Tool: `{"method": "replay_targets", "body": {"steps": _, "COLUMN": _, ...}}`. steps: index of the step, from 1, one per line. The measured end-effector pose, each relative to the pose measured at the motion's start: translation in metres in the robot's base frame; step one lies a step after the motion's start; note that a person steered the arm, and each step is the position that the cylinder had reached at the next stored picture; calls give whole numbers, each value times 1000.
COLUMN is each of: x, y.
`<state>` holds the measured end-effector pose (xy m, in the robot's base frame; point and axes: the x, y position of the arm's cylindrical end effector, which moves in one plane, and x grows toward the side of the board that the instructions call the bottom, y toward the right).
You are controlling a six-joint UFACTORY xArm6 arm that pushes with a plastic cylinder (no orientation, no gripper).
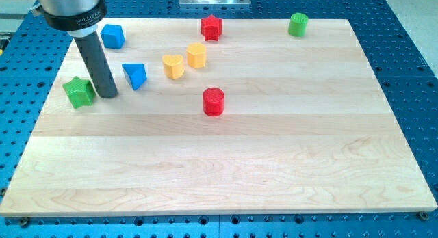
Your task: Push the triangle into the red circle
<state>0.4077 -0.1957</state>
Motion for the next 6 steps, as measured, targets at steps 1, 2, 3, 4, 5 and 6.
{"method": "replay_targets", "body": {"steps": 1, "x": -20, "y": 0}}
{"method": "replay_targets", "body": {"steps": 2, "x": -35, "y": -11}}
{"method": "replay_targets", "body": {"steps": 3, "x": -56, "y": -2}}
{"method": "replay_targets", "body": {"steps": 4, "x": -69, "y": 25}}
{"method": "replay_targets", "body": {"steps": 5, "x": -3, "y": 29}}
{"method": "replay_targets", "body": {"steps": 6, "x": 30, "y": 108}}
